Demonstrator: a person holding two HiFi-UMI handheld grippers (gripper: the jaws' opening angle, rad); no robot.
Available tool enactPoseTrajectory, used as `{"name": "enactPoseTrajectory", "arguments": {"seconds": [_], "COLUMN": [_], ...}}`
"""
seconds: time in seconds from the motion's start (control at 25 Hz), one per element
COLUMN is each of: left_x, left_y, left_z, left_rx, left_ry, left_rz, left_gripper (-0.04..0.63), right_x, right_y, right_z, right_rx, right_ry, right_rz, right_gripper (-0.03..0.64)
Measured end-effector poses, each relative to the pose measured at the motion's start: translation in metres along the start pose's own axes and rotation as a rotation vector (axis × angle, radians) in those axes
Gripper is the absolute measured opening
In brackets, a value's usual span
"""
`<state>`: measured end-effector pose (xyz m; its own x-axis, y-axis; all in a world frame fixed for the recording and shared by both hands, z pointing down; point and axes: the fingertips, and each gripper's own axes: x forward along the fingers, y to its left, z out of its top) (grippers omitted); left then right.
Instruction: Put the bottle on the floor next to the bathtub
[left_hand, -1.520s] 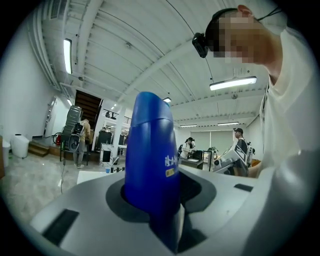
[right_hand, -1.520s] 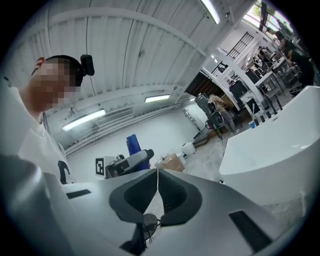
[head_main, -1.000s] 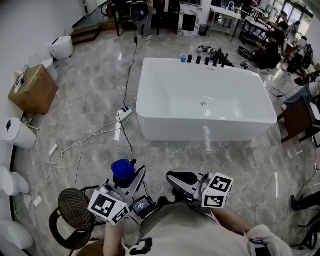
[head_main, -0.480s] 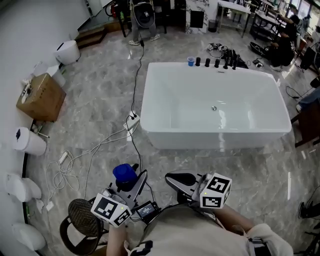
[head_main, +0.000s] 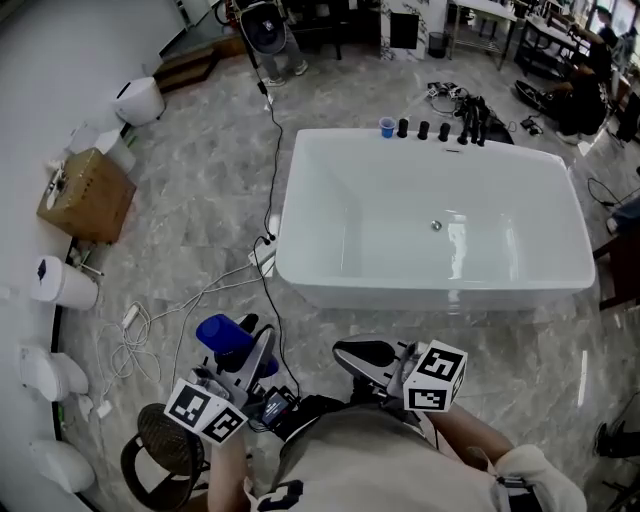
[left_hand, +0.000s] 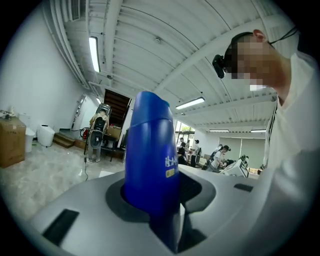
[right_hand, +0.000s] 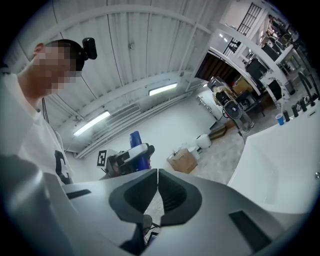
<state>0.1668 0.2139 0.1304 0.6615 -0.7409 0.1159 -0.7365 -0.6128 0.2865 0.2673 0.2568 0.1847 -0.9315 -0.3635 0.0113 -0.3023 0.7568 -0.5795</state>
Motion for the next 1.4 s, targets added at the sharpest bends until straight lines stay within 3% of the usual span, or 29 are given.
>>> {"name": "enactPoseTrajectory", "arguments": {"seconds": [0.28, 0.52, 0.72, 0.84, 0.92, 1.08, 1.4], "left_x": [0.003, 0.008, 0.005, 0.017, 0.022, 0.025, 0.030], "left_y": [0.058, 0.122, 0.200, 0.242, 0.275, 0.330, 0.393], "left_z": [0.021, 0.016, 0.019, -0.007, -0.025, -0.038, -0.029], "left_rx": [-0.009, 0.039, -0.014, 0.003, -0.077, -0.189, -0.214], "left_ry": [-0.101, -0.076, -0.139, -0.044, -0.005, 0.026, 0.058], "left_rz": [0.129, 0.179, 0.154, 0.080, 0.044, 0.004, -0.032], "left_gripper": [0.178, 0.176, 0.164, 0.103, 0.106, 0.115, 0.117], "right_x": [0.034, 0.077, 0.142, 0.195, 0.230, 0.283, 0.332], "right_y": [-0.016, -0.029, -0.050, -0.054, -0.058, -0.076, -0.096], "right_z": [0.011, 0.015, 0.013, 0.006, 0.002, 0.001, 0.010], "right_rx": [-0.007, -0.017, 0.002, 0.073, 0.103, 0.112, 0.101], "right_ry": [0.038, 0.066, 0.087, 0.111, 0.129, 0.165, 0.159], "right_rz": [0.058, 0.038, -0.018, -0.003, -0.009, -0.080, -0.180], "right_gripper": [0.028, 0.028, 0.028, 0.028, 0.028, 0.028, 0.028]}}
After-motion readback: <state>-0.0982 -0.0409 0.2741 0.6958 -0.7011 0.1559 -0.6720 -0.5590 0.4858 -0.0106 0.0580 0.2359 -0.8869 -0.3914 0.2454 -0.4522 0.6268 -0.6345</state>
